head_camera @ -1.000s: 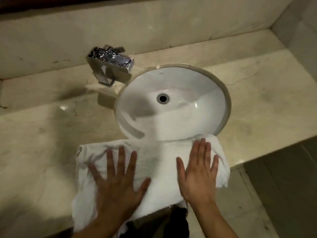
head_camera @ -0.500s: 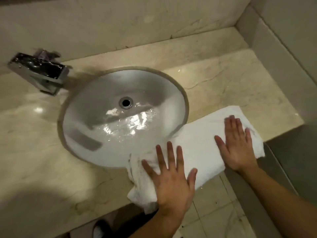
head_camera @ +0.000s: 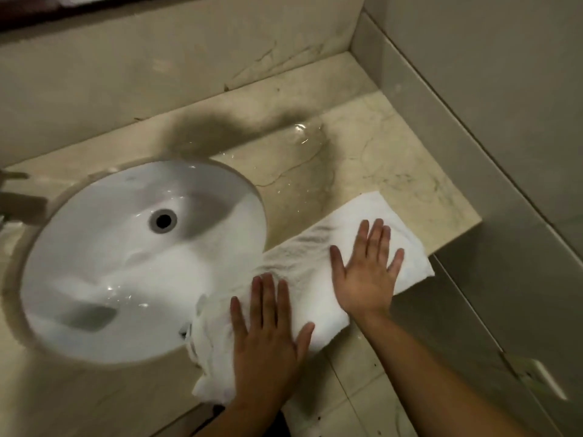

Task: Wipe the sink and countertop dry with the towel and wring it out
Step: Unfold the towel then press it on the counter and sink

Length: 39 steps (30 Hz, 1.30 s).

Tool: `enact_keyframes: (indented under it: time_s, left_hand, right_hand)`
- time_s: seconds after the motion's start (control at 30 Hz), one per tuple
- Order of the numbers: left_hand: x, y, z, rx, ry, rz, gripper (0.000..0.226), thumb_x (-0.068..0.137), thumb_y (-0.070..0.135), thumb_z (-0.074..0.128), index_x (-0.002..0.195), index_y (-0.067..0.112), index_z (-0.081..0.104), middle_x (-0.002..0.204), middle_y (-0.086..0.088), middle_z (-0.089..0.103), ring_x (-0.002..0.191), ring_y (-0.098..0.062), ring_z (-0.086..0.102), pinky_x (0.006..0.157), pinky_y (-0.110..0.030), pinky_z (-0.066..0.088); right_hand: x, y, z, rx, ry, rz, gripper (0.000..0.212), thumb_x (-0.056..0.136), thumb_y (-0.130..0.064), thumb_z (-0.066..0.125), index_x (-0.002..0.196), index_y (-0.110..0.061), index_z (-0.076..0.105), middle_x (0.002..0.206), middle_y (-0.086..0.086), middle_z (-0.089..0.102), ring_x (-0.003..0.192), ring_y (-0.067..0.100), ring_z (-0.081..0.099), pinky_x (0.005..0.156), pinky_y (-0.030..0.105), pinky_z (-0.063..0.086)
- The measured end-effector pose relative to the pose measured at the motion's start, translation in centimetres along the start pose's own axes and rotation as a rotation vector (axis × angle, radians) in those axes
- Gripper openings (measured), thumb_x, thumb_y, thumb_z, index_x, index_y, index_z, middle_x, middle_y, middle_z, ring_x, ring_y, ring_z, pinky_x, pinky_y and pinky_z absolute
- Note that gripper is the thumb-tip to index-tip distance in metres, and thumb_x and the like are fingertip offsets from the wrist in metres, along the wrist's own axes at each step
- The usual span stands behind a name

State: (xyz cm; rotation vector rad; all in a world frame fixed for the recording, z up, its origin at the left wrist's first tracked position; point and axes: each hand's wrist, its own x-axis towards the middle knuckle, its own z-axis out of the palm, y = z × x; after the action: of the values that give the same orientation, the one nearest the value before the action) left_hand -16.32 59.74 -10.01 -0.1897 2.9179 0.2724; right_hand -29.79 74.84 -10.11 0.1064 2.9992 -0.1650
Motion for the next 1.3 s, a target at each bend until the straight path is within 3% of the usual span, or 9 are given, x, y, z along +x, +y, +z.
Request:
enact_keyframes:
  time_s: [0.33,0.67,0.83,1.0,1.17,1.3]
  left_hand:
    - [5.5,3.4,-0.3,-0.032,0.033,0.030,0.086,0.095,0.067,0.044,0.157,0.008,0.039,0.166,-0.022,0.026,0.156,-0.039,0.022,0.121,-0.067,0.018]
    - [12.5,6.2,-1.6,-0.039,0.047,-0.015,0.088,0.097,0.073,0.030,0.164,0.016,0.021,0.171,-0.017,0.010,0.159,-0.035,0.007,0.122,-0.069,0.010]
    - [21.4,5.7,-3.1,-0.009,0.096,-0.049,0.088,0.098,0.077,0.019,0.165,0.023,0.001,0.173,-0.010,-0.006,0.160,-0.028,-0.008,0.123,-0.066,0.003]
    - [28.0,4.3,-4.4,0.060,0.136,-0.116,0.086,0.097,0.078,0.014,0.165,0.026,0.006,0.173,-0.006,-0.003,0.160,-0.025,-0.009,0.123,-0.065,0.002]
    - [33.3,1.9,-6.2,0.081,0.137,-0.156,0.087,0.095,0.080,0.005,0.165,0.030,0.002,0.173,-0.003,-0.007,0.159,-0.023,-0.013,0.124,-0.064,-0.002]
    - [37.9,-0.9,-8.3,0.053,0.115,-0.150,0.088,0.092,0.083,-0.001,0.164,0.033,-0.005,0.172,0.000,-0.014,0.158,-0.020,-0.018,0.125,-0.060,-0.005]
  right_hand:
    - [5.4,3.6,-0.2,-0.088,0.058,0.034,0.081,0.100,-0.070,0.007,0.164,-0.021,-0.002,0.172,0.003,-0.005,0.159,0.023,-0.007,0.128,0.053,0.002]
    - [13.6,4.6,-2.3,-0.113,0.024,-0.075,0.083,0.099,-0.069,0.005,0.164,-0.017,0.000,0.172,0.008,-0.001,0.159,0.027,-0.002,0.127,0.055,0.003]
    - [22.9,2.3,-2.7,-0.055,0.067,-0.117,0.083,0.101,-0.065,0.012,0.164,-0.012,0.009,0.172,0.012,0.005,0.159,0.027,0.000,0.125,0.059,0.001]
    - [29.9,-1.3,-3.4,-0.045,0.097,-0.185,0.085,0.099,-0.064,0.017,0.162,-0.007,0.015,0.170,0.017,0.010,0.158,0.032,0.004,0.124,0.061,0.002]
    - [34.9,-5.7,-3.8,-0.069,0.057,-0.204,0.086,0.098,-0.064,0.016,0.163,-0.008,0.011,0.171,0.016,0.009,0.158,0.032,0.003,0.124,0.060,0.000]
    - [39.7,-9.3,-4.6,-0.040,-0.085,-0.212,0.090,0.097,-0.066,0.018,0.162,-0.008,-0.006,0.170,0.015,-0.012,0.157,0.032,-0.012,0.122,0.061,-0.009]
